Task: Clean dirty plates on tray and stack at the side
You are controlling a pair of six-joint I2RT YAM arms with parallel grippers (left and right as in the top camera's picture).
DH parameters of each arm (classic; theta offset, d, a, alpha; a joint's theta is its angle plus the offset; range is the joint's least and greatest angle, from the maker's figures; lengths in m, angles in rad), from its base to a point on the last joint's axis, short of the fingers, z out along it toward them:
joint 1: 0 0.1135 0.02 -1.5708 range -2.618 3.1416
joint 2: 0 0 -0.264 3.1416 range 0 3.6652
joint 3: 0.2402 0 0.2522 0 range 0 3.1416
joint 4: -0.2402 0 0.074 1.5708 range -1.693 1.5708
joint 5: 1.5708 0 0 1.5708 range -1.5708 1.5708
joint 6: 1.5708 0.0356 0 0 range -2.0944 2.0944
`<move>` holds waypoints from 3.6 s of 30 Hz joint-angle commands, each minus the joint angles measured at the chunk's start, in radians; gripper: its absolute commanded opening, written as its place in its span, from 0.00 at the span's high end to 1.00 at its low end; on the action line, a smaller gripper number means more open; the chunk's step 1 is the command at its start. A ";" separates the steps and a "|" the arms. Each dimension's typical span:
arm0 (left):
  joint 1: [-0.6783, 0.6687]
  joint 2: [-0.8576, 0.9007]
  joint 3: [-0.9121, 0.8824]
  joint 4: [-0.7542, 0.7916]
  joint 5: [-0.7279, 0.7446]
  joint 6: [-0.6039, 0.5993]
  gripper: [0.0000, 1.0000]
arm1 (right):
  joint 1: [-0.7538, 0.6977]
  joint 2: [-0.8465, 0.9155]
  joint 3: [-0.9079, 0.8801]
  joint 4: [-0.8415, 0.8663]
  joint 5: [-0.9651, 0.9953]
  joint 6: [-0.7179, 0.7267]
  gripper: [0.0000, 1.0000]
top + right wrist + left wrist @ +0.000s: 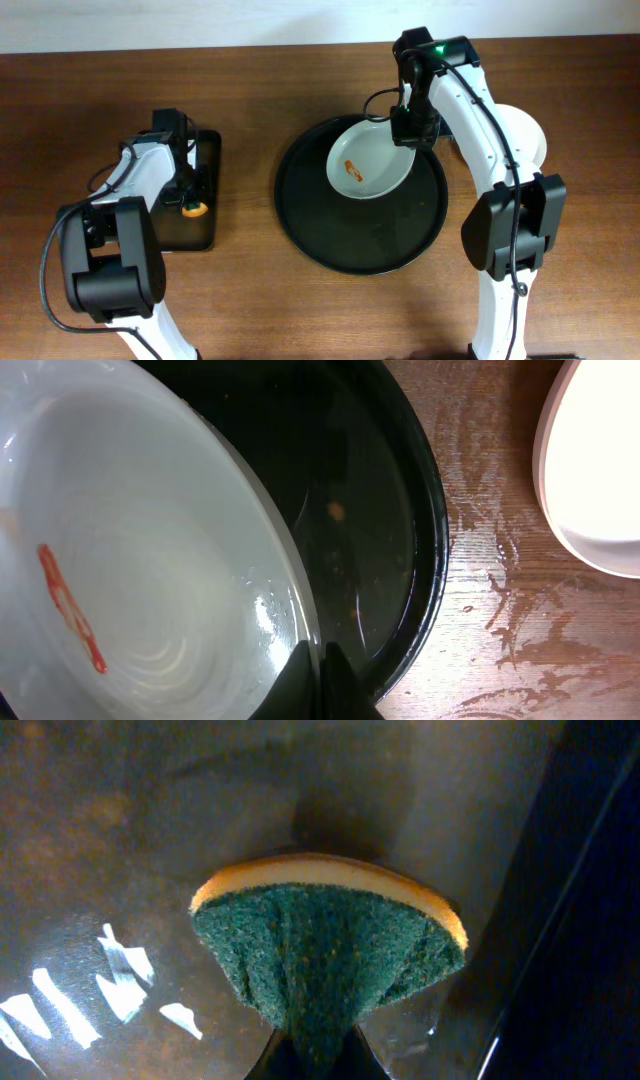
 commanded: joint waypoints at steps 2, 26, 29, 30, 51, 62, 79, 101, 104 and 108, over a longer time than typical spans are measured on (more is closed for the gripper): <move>0.004 0.029 0.010 0.000 -0.032 0.004 1.00 | 0.009 -0.032 0.008 0.002 -0.006 0.007 0.96; 0.008 -0.245 0.018 0.036 -0.090 -0.063 1.00 | 0.011 -0.042 0.008 0.006 -0.002 0.001 0.96; 0.006 -0.334 0.018 0.010 -0.016 -0.063 1.00 | 0.011 -0.048 0.008 0.016 0.024 0.000 0.96; 0.006 -0.357 0.018 -0.005 0.014 -0.063 1.00 | 0.016 -0.048 0.008 0.018 0.032 -0.005 0.96; 0.010 -0.377 0.013 -0.103 0.061 -0.063 1.00 | 0.141 -0.150 -0.202 0.193 0.221 0.015 0.96; 0.009 -0.377 0.008 -0.102 0.060 -0.063 1.00 | 0.142 -0.379 -0.467 0.351 0.249 0.054 0.96; 0.016 -0.356 -0.042 -0.008 -0.072 -0.142 1.00 | 0.138 -0.550 -0.834 0.705 0.122 0.026 0.96; -0.564 -0.188 -0.006 0.323 0.417 -0.343 1.00 | -0.004 -0.555 -0.966 0.675 0.037 0.270 0.96; -0.627 -0.117 -0.006 0.369 0.384 -0.371 1.00 | -0.004 -0.555 -0.985 0.674 0.040 0.271 0.96; -0.676 -0.054 -0.006 0.391 0.378 -0.386 1.00 | -0.004 -0.555 -1.001 0.674 0.040 0.270 0.96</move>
